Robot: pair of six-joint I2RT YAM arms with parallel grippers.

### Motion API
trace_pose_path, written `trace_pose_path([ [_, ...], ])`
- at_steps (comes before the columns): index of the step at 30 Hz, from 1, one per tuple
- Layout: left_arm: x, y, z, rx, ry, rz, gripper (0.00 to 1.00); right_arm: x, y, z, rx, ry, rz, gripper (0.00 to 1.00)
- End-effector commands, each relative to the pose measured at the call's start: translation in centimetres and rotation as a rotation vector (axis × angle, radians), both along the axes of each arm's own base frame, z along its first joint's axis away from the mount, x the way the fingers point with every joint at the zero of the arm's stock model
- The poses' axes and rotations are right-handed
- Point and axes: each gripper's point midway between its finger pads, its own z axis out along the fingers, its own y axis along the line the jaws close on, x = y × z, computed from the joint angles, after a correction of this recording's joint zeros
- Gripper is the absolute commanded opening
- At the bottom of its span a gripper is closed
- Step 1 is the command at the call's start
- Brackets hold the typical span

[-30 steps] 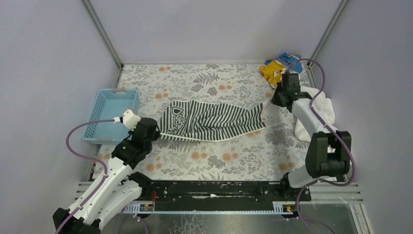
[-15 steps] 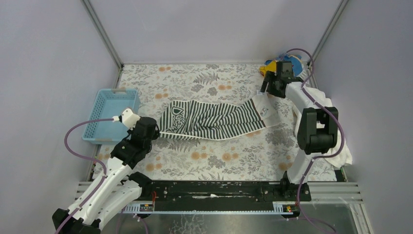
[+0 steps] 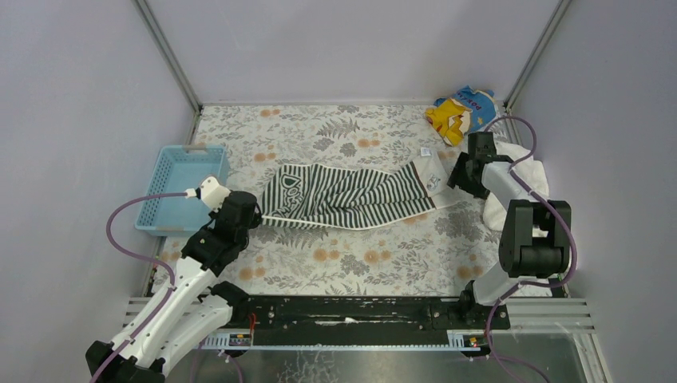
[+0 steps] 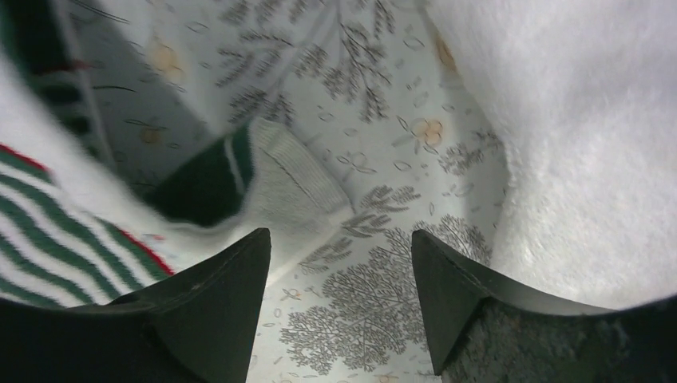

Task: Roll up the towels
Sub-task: Flatten out the towel at the center of the board.

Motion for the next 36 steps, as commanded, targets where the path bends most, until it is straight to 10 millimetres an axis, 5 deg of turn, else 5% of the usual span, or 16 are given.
trace_pose_path([
  [1, 0.6, 0.3, 1.2, 0.006, -0.050, 0.014, 0.00, -0.4, -0.6, -0.6, 0.006, 0.014, -0.056, 0.70],
  [4, 0.6, 0.4, 1.2, 0.008, -0.050, 0.017, 0.00, -0.7, -0.1, -2.0, 0.038, 0.051, -0.050, 0.59],
  [25, 0.5, 0.6, 1.0, 0.009, -0.050, 0.027, 0.00, -1.9, 0.3, -6.6, 0.086, 0.162, -0.085, 0.49],
  [36, 0.6, 0.8, 1.2, 0.007, -0.051, 0.052, 0.00, -1.9, -0.3, -5.7, 0.064, 0.130, -0.123, 0.19],
])
